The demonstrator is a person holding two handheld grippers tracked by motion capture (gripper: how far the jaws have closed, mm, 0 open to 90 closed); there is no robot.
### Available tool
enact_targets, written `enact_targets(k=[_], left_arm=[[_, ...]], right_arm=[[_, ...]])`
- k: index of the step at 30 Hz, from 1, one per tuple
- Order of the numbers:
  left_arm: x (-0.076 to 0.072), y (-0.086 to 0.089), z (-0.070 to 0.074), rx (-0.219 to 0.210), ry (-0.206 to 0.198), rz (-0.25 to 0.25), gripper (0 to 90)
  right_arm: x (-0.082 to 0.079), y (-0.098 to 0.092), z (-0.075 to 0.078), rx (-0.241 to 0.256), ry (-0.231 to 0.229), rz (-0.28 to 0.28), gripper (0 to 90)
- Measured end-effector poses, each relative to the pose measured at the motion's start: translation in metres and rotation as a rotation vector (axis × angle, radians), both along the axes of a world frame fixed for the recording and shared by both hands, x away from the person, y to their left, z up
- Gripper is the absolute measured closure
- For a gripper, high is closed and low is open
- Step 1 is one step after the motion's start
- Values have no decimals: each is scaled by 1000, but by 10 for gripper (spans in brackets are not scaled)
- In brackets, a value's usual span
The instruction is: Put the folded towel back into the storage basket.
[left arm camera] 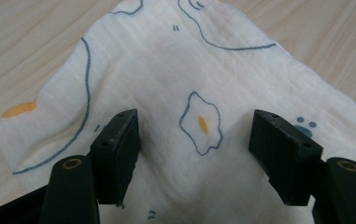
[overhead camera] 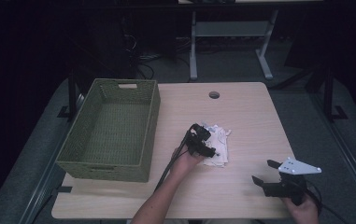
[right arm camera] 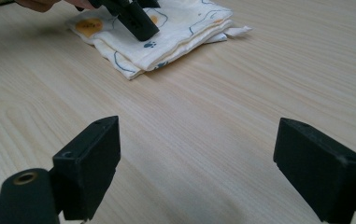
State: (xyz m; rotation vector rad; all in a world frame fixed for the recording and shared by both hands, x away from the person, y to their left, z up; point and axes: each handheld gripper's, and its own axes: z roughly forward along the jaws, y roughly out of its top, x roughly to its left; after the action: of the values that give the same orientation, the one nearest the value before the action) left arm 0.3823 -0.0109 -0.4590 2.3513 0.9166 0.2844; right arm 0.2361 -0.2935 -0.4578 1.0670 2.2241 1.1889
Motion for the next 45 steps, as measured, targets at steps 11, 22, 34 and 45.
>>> enact_targets(k=[11,22,34,45], left_arm=[[-1,5,2,2,-7,4,515],[2,11,4,-8,28,-7,740],[5,15,6,-38,86,0,815],[3,16,16,-106,140,-19,824]], right_arm=[[0,1,0,-3,3,1,145],[0,2,0,-5,2,4,145],[0,1,0,-3,1,6,145],[0,-1,-1,-2,1,-2,145]])
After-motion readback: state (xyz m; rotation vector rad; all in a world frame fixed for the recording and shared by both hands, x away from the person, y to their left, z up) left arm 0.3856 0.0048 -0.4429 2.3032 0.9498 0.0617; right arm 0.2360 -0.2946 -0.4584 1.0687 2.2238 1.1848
